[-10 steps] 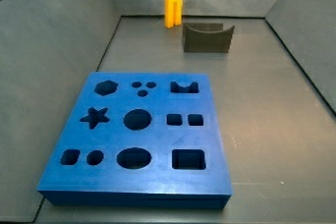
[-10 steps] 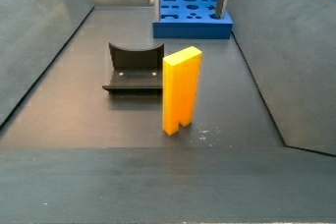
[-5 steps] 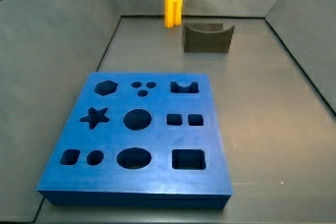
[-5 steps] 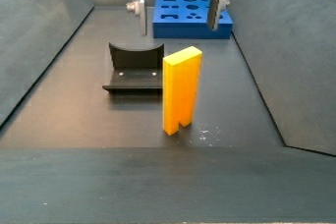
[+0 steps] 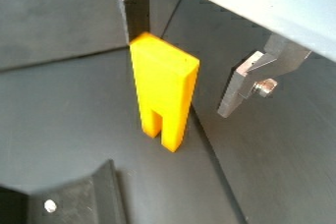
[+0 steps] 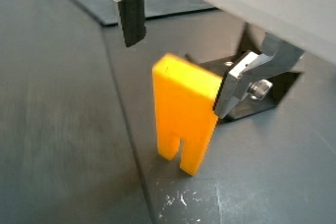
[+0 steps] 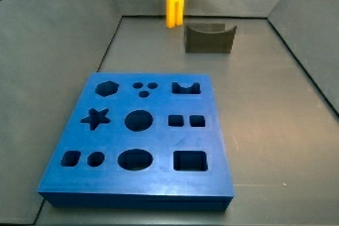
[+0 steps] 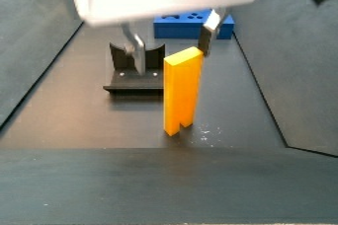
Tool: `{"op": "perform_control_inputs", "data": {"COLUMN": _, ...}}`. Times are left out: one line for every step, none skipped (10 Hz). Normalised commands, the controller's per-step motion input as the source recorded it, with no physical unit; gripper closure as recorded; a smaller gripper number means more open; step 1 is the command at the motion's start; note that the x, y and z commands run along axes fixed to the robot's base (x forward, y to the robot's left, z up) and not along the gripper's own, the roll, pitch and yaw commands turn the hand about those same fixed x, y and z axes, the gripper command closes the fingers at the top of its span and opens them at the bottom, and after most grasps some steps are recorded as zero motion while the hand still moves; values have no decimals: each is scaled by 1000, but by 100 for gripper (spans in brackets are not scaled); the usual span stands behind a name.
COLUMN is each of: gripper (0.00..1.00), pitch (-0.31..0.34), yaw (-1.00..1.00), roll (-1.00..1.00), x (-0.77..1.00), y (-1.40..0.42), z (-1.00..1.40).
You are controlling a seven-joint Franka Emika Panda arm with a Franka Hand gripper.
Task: Pick up the double-square object. Move up. Move to above the board. Insert the double-square object.
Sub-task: Pick up the double-square object.
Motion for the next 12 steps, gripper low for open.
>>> {"op": "perform_control_inputs", "data": {"gripper": 0, "pitch": -227, "yaw": 800, "roll": -134, "x": 0, "y": 217, "z": -531}}
{"op": "perform_control_inputs", "data": {"gripper": 0, "pitch": -163, "yaw": 623, "roll": -83, "x": 0, "y": 49, "z": -574}}
{"op": "perform_control_inputs", "data": {"gripper": 0, "pitch": -119, "yaw": 514, "roll": -44, "x": 0, "y": 40, "z": -514}}
{"op": "perform_control_inputs", "data": {"gripper": 0, "pitch": -7, "yaw": 0, "roll": 0, "x": -34, "y": 0, "z": -60}}
{"op": "perform_control_inputs", "data": {"gripper": 0, "pitch": -3, "yaw": 0, "roll": -3, "x": 0, "y": 0, "z": 29}}
{"op": "perform_control_inputs", "data": {"gripper": 0, "pitch": -10, "yaw": -80, "roll": 0, "x": 9, "y": -83, "z": 0}}
{"op": "perform_control_inputs", "data": {"gripper": 0, "pitch": 0, "yaw": -577, "roll": 36, "x": 40, "y": -200, "z": -23}}
{"op": "perform_control_inputs", "data": {"gripper": 0, "pitch": 0, "yaw": -334, "roll": 31, "x": 0, "y": -31, "z": 0}}
{"op": "perform_control_inputs", "data": {"gripper": 100, "pitch": 0, "yaw": 0, "roll": 0, "x": 0, "y": 0, "z": 0}}
{"op": "perform_control_inputs", "data": {"gripper": 100, "pitch": 0, "yaw": 0, "roll": 0, "x": 0, "y": 0, "z": 0}}
{"op": "perform_control_inputs", "data": {"gripper": 100, "pitch": 0, "yaw": 0, "roll": 0, "x": 0, "y": 0, "z": 0}}
{"op": "perform_control_inputs", "data": {"gripper": 100, "pitch": 0, "yaw": 0, "roll": 0, "x": 0, "y": 0, "z": 0}}
